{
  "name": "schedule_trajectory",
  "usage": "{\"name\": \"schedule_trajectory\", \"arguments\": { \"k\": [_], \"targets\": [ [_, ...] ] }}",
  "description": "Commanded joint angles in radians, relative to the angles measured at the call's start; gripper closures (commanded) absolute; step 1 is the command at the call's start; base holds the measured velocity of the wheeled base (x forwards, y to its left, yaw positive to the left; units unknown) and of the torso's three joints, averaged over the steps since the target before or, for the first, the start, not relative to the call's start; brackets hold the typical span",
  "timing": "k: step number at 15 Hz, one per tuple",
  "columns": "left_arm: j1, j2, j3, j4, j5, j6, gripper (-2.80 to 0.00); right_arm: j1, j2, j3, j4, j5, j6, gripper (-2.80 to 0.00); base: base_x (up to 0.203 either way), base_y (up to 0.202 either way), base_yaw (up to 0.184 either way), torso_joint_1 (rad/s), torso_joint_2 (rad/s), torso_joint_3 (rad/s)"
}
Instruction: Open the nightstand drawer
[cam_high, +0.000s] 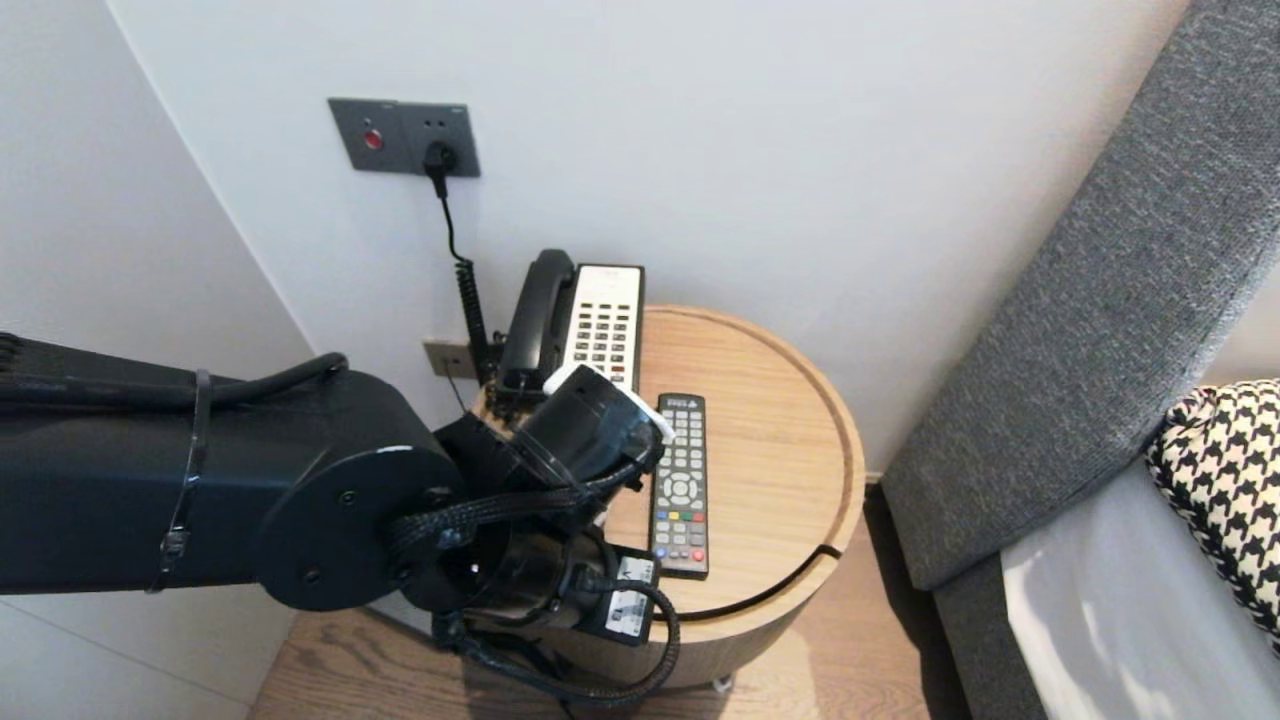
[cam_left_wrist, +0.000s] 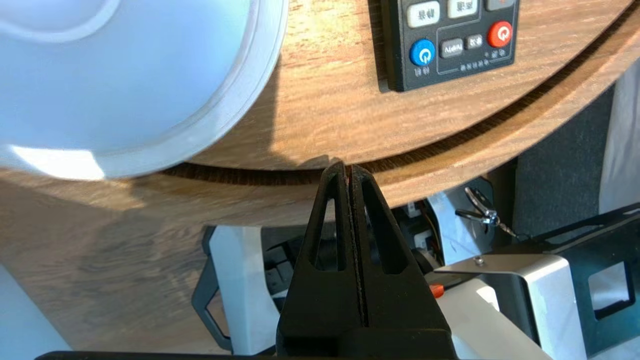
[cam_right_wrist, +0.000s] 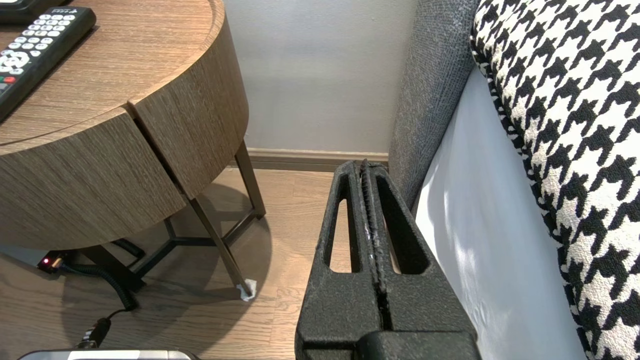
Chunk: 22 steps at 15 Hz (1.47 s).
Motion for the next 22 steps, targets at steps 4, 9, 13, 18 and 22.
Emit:
{"name": "schedule_trajectory", "arguments": {
  "k": [4, 9, 13, 18, 22],
  "targets": [
    [-0.001, 0.017, 0.007, -0.013, 0.000, -0.012, 0.00, 0.000, 0.001, 0.025, -0.001, 0.000, 0.000, 0.00, 0.000, 0.000, 0.000, 0.000, 0.00, 0.000],
    [-0.011, 0.013, 0.016, -0.016, 0.000, -0.028, 0.00, 0.000, 0.001, 0.025, -0.001, 0.000, 0.000, 0.00, 0.000, 0.000, 0.000, 0.000, 0.00, 0.000],
    [-0.019, -0.001, 0.045, -0.016, -0.004, -0.030, 0.00, 0.000, 0.001, 0.025, -0.001, 0.000, 0.000, 0.00, 0.000, 0.000, 0.000, 0.000, 0.00, 0.000],
    [-0.040, -0.012, 0.079, -0.018, -0.008, -0.045, 0.00, 0.000, 0.001, 0.025, -0.001, 0.000, 0.000, 0.00, 0.000, 0.000, 0.000, 0.000, 0.00, 0.000],
    [-0.076, -0.025, 0.115, -0.017, -0.008, -0.073, 0.00, 0.000, 0.001, 0.025, -0.001, 0.000, 0.000, 0.00, 0.000, 0.000, 0.000, 0.000, 0.00, 0.000]
  ]
}}
